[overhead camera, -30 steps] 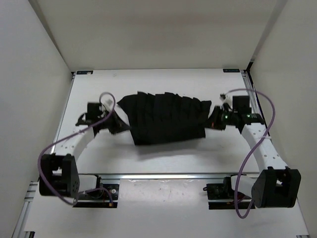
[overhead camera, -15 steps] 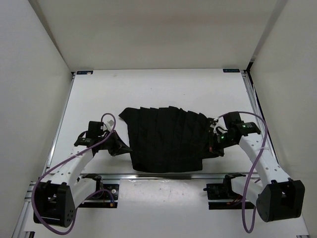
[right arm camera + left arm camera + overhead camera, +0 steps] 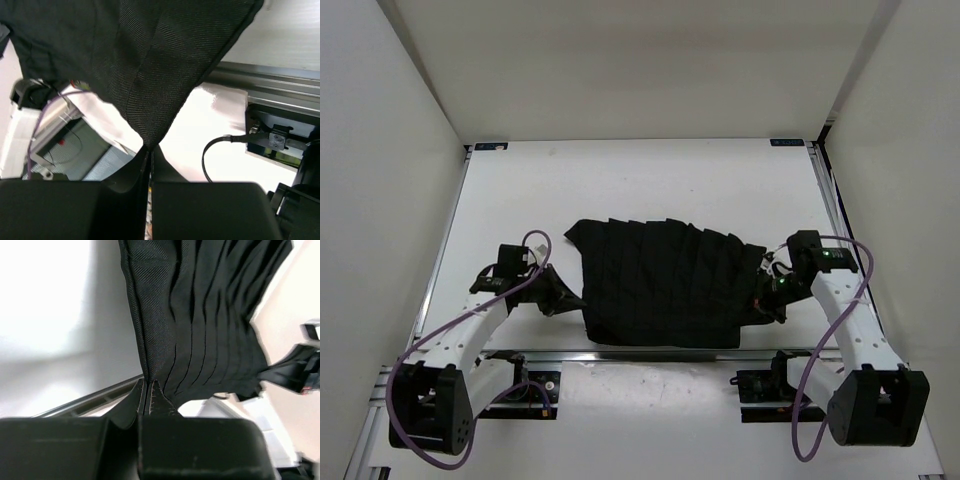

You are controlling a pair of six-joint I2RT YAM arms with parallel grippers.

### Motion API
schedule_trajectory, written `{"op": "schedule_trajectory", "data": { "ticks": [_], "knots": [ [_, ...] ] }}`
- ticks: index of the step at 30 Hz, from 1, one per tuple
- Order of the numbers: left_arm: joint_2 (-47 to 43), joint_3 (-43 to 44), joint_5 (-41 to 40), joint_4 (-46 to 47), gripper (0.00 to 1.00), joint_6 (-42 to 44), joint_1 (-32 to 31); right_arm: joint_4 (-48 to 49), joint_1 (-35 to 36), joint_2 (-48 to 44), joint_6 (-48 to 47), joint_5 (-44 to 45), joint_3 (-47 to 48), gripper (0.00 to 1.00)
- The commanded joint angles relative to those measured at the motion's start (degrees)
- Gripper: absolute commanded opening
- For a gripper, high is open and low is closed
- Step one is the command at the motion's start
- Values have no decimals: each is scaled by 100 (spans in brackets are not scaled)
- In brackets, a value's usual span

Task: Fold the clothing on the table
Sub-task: Flatten the skirt out, then fold the skirt

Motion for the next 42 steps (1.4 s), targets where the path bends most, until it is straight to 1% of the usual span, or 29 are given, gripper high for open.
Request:
{"op": "schedule_trajectory", "data": {
  "ticks": [1,3,7,8,9,10,11,12,13,14,15,16,18,19,20,21,22,23,24,25,26,27,28,30,32,33,38,42],
  "knots": [
    [165,159,316,616,0,-540,229,-160,-258,65,-57,153,282,0],
    [358,298,396,802,0,-726,283,77,-443,179,-22,-14,396,0],
    [561,642,230,654,0,-560,344,455,-549,372,22,-164,441,0],
    [561,625,238,653,5,-533,345,534,-549,399,48,-155,397,1],
    [543,538,264,706,18,-585,353,631,-593,434,75,-173,353,6],
    [543,415,273,750,26,-603,362,710,-602,443,66,-164,274,12],
    [517,283,317,785,53,-630,371,746,-628,461,75,-103,274,36],
    [482,264,352,803,57,-604,345,702,-680,478,101,-59,291,41],
    [447,203,309,777,58,-569,336,702,-672,461,58,28,387,42],
    [412,194,222,672,63,-490,310,615,-655,470,57,212,527,43],
    [403,211,160,575,64,-385,301,588,-628,470,49,327,598,48],
    [377,212,90,557,65,-349,275,475,-619,478,49,511,755,49],
    [307,185,-25,443,60,-182,231,236,-523,487,23,793,1133,49],
    [280,142,-60,425,50,-156,204,132,-418,496,31,994,1213,47],
    [201,54,-78,442,43,-68,160,96,-339,505,22,1188,1371,47],
    [227,-8,-139,434,18,-67,108,104,-138,566,31,1285,1407,45],
    [227,-26,-201,442,0,-67,55,165,29,671,31,1347,1416,37],
    [210,-139,-227,442,0,2,37,296,127,759,74,1252,1320,33],
    [209,-166,-236,495,0,-67,-7,437,284,916,205,1103,1224,21],
    [201,-201,-175,591,0,-85,-24,656,530,1022,259,1049,1197,14],
    [261,-228,-210,653,0,-137,-120,980,663,1093,381,1092,1040,9],
    [288,-219,-236,766,0,-216,-139,1244,847,1189,513,1006,908,7],
    [341,-245,-306,916,0,-330,-304,1421,935,1364,627,970,724,6],
    [516,-210,-526,1205,0,-488,-595,1965,945,1629,646,856,574,3],
    [797,-158,-894,1417,0,-568,-876,2282,936,2014,647,864,449,3],
    [946,-123,-948,1548,0,-594,-929,2432,962,2104,620,960,458,2],
    [1544,158,-1992,1725,0,-314,-1246,2636,1076,3121,436,1233,563,1],
    [2019,273,-2257,1962,0,-313,-1176,2749,1218,3703,277,1444,809,2]
  ]
}}
